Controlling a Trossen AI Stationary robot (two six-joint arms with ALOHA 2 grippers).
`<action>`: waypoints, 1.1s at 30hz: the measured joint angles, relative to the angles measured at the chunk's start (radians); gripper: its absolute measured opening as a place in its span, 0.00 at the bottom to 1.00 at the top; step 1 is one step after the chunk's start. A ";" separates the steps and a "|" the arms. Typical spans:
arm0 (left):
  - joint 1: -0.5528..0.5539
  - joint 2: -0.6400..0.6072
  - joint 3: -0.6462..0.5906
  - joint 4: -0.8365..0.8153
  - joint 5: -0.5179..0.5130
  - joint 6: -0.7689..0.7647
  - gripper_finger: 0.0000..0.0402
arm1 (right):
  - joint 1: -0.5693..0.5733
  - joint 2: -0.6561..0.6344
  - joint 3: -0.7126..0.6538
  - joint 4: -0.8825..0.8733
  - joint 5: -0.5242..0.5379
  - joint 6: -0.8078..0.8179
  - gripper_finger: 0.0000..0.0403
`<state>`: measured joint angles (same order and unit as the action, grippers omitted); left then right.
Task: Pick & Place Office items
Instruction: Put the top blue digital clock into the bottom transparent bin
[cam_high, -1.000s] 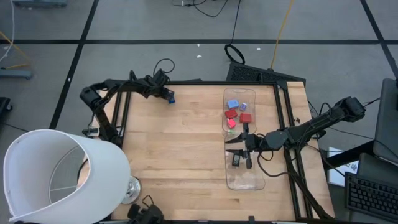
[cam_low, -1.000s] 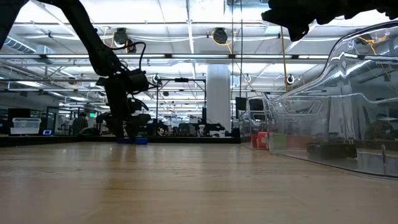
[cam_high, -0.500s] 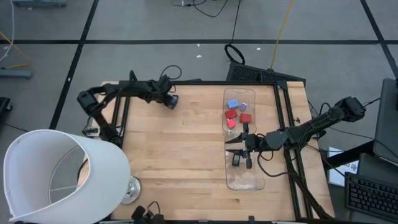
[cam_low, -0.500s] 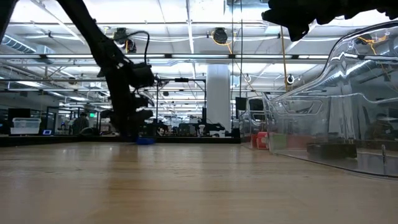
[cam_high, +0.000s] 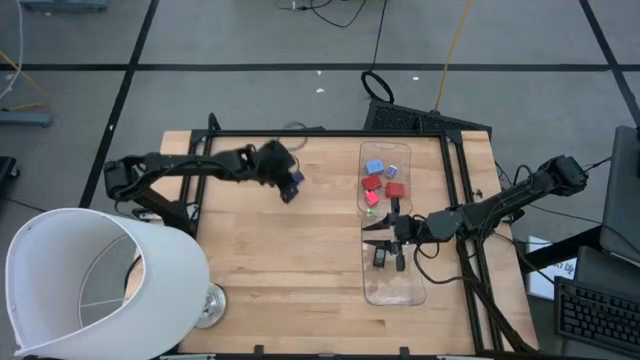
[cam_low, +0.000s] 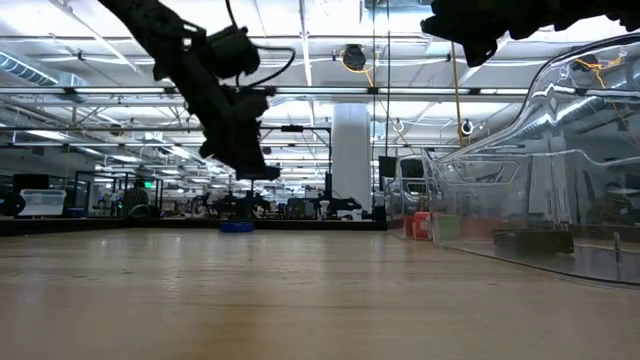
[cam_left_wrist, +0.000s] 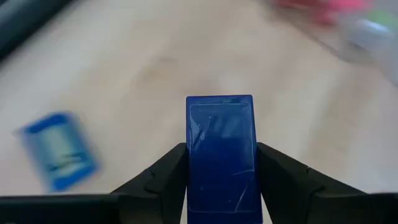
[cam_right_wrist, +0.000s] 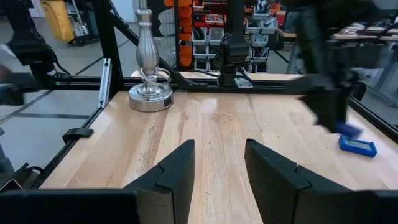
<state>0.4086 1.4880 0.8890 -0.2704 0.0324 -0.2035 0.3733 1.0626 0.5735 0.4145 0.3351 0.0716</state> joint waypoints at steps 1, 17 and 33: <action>-0.031 0.000 0.000 0.006 0.004 0.000 0.45 | 0.000 0.000 0.000 0.000 0.000 0.003 0.32; -0.363 -0.001 0.001 0.336 0.468 -0.056 0.41 | -0.013 0.279 0.001 0.173 0.127 -0.303 0.33; -0.407 0.008 0.002 0.387 0.386 -0.113 0.42 | -0.045 0.518 0.148 0.401 0.160 -0.541 0.70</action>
<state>0.0013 1.4960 0.8913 0.1164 0.4183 -0.3168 0.3286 1.5807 0.7212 0.8157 0.4949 -0.4699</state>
